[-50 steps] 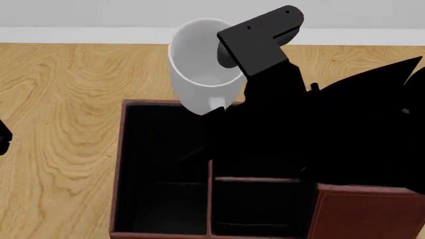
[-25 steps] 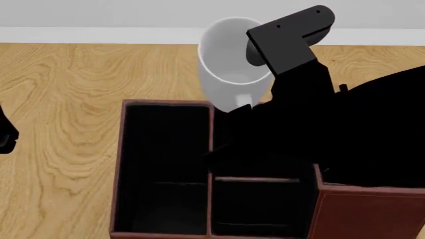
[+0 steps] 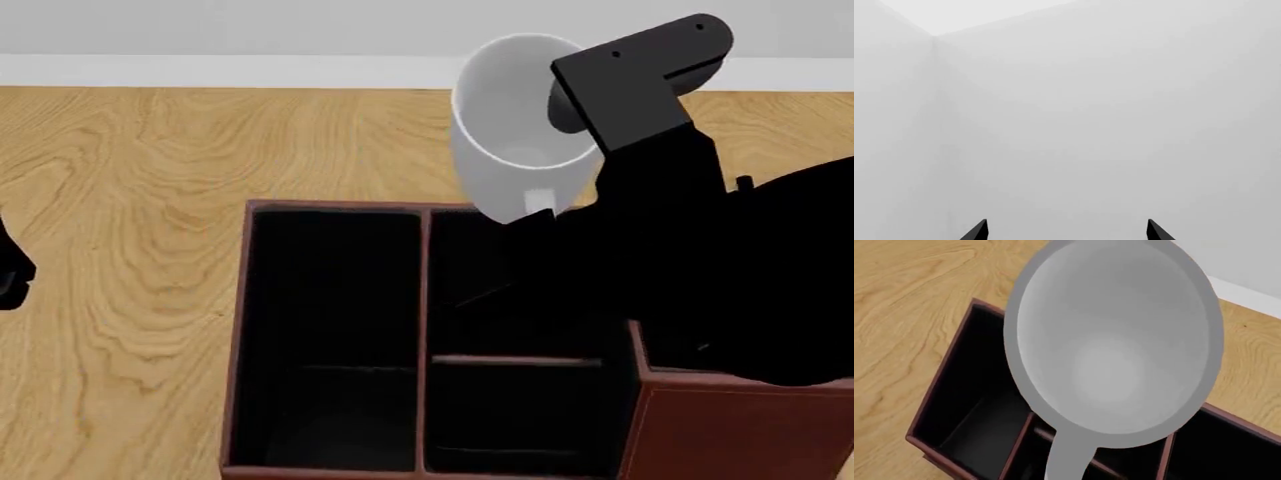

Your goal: Pick up the white mug and place it to the right of the caddy.

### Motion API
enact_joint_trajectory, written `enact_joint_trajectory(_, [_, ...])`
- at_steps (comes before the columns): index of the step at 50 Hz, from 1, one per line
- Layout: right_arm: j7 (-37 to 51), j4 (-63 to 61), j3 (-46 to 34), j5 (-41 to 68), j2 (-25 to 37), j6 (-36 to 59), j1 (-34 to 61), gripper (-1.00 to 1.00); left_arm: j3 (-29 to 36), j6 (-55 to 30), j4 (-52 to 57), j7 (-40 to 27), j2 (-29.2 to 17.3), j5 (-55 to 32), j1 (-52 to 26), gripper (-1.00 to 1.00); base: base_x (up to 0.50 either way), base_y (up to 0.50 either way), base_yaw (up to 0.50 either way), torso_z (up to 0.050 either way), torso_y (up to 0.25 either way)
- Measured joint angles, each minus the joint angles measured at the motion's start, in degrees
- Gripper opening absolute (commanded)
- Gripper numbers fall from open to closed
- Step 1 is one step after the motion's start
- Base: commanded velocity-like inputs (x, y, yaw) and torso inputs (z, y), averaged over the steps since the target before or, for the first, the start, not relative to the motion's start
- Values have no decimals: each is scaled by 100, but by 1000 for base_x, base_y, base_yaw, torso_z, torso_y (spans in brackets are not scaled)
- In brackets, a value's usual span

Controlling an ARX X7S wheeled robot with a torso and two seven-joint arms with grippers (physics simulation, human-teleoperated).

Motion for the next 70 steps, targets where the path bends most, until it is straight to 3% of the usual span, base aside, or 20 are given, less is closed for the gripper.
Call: enact_joint_trajectory(70, [496, -248, 143, 349, 1298, -35, -118, -100, 222, -109, 58, -216, -4, -169, -265, 100, 0, 0, 0, 0, 0])
